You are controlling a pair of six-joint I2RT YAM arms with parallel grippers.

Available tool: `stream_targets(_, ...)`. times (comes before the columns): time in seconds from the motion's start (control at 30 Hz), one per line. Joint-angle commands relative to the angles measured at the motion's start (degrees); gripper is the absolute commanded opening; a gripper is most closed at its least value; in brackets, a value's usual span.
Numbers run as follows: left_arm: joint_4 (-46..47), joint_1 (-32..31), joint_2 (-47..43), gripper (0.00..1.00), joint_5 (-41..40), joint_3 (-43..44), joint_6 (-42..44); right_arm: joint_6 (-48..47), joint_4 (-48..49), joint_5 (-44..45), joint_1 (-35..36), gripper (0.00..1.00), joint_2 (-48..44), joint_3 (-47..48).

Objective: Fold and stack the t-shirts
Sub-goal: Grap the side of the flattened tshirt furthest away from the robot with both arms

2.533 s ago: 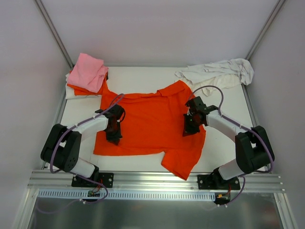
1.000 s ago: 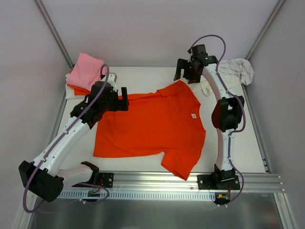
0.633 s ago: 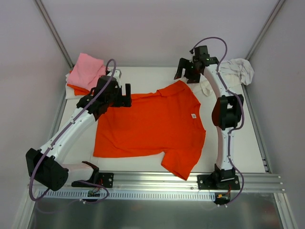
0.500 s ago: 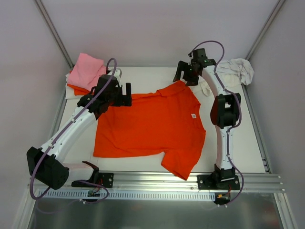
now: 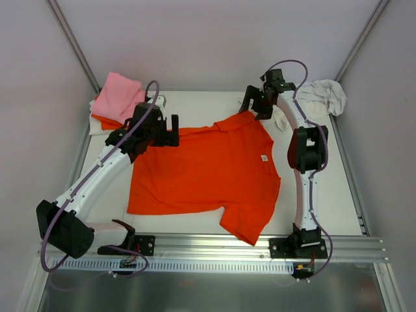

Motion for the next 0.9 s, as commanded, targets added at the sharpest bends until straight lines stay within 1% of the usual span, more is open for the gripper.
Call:
stream_targets(0.0, 0.08, -0.41, 0.39, 0.93, -0.67, 2.24, -0.62, 0.97, 0.95, -1.20, -0.66, 0.89, 0.05, -0.26)
stream_targets(0.47, -0.10, -0.41, 1.36, 0.94, -1.54, 3.21, -0.36, 2.37, 2.01, -2.35, -1.27, 0.86, 1.98, -1.49)
stream_targets(0.67, -0.28, -0.41, 1.63, 0.94, -1.63, 3.29, -0.27, 2.99, 2.62, -3.05, -1.27, 0.81, 2.60, -1.50)
stream_targets(0.87, -0.10, -0.41, 2.07, 0.94, -1.63, 3.73, 0.08, 3.51, 3.76, -3.75, -1.10, 0.71, 2.60, -1.32)
